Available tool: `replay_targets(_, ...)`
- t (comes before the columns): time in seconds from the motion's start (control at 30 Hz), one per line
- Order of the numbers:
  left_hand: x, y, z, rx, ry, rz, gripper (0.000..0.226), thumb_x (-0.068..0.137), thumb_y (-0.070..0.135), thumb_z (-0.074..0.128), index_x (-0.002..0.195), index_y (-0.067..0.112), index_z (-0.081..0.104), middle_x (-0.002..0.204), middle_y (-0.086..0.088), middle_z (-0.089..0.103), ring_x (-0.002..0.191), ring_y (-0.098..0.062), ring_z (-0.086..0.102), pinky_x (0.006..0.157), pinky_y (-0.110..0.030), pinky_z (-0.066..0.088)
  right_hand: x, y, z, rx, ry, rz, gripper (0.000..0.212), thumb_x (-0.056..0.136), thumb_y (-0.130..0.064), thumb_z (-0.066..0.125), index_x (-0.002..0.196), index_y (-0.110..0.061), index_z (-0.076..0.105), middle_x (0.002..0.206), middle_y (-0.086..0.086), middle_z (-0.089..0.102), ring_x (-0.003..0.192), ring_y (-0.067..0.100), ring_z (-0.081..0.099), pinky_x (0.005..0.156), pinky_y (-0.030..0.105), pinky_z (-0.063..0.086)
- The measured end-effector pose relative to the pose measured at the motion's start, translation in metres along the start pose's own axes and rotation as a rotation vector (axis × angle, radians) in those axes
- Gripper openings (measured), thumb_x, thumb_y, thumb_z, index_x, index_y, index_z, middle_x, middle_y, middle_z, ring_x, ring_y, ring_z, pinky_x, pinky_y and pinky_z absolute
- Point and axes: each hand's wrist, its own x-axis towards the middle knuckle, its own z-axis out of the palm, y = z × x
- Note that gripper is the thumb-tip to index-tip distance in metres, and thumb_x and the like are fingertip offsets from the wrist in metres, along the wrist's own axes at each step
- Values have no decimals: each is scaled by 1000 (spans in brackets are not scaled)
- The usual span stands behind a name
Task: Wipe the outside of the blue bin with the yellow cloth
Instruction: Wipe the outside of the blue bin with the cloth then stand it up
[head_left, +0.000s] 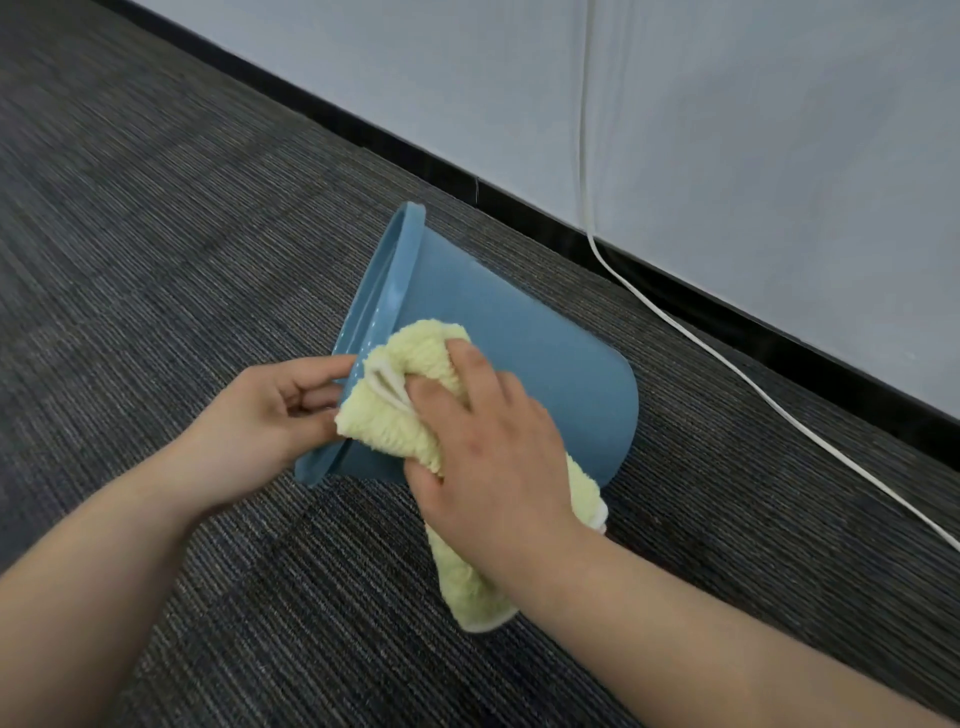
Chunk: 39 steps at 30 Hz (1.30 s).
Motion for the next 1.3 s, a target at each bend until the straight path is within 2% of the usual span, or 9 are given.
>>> replay_targets(0.17, 1, -3, -2, -65, 14, -13, 37, 69, 6, 56, 101, 24, 61, 83, 12, 75, 80, -7, 69, 63, -13, 52, 7, 25, -1, 91, 45, 210, 48, 81, -26, 54, 127, -20, 43, 144, 8, 29, 112, 29, 40, 82, 37, 34)
replay_targets(0.3, 5, -3, -1, -88, 32, -2, 37, 68, 6, 55, 100, 24, 61, 79, 13, 75, 78, -5, 69, 61, -13, 52, 5, 18, 4, 61, 92, 190, 49, 78, -24, 59, 124, -18, 45, 143, 12, 31, 109, 32, 42, 82, 39, 36)
replay_targets(0.43, 7, -6, -5, -52, 42, 22, 38, 68, 9, 55, 100, 27, 61, 82, 14, 74, 80, -4, 68, 63, -12, 52, -10, 11, 12, 23, 24, 62, 49, 58, -18, 76, 105, -11, 61, 122, 22, 55, 83, 37, 58, 66, 41, 49)
replay_targets(0.63, 8, -7, -5, -93, 64, 38, 35, 65, 12, 55, 94, 29, 63, 79, 15, 75, 77, -3, 69, 59, -13, 52, -12, 60, 8, -7, 76, 343, 47, 82, -27, 53, 127, -21, 41, 146, 9, 24, 116, 28, 37, 88, 35, 34)
replay_targets(0.73, 11, -6, -4, -90, 64, 42, 35, 65, 13, 55, 95, 30, 63, 79, 15, 74, 78, -2, 68, 60, -12, 52, -16, 39, 14, -23, 2, 220, 52, 66, -22, 71, 115, -13, 54, 135, 21, 42, 101, 38, 51, 79, 40, 45)
replay_targets(0.87, 12, -5, -3, -76, 85, 36, 35, 65, 13, 55, 95, 29, 62, 78, 17, 74, 76, -2, 68, 58, -12, 52, -26, 29, 17, -58, -105, 48, 56, 41, -27, 82, 94, -16, 66, 109, 16, 65, 69, 29, 62, 57, 30, 51)
replay_targets(1.0, 11, -6, -5, -83, 91, 28, 33, 65, 15, 55, 93, 31, 63, 78, 14, 75, 75, -4, 69, 57, -13, 52, -27, 51, 9, -76, -83, 145, 56, 40, -21, 85, 93, -12, 67, 107, 20, 65, 68, 33, 63, 57, 37, 52)
replay_targets(1.17, 10, -7, -5, -94, 97, 30, 34, 65, 13, 55, 92, 31, 63, 76, 15, 75, 74, -3, 69, 56, -13, 52, -37, 56, 15, -143, -141, 0, 60, 33, -30, 84, 90, -20, 68, 106, 12, 67, 65, 24, 62, 56, 27, 50)
replay_targets(1.3, 12, -8, -6, -111, 100, 18, 32, 65, 15, 55, 91, 31, 65, 76, 13, 75, 74, -5, 69, 55, -16, 53, -33, 74, 14, -19, -14, 222, 50, 58, -18, 76, 105, -12, 63, 121, 18, 56, 88, 36, 59, 72, 39, 49)
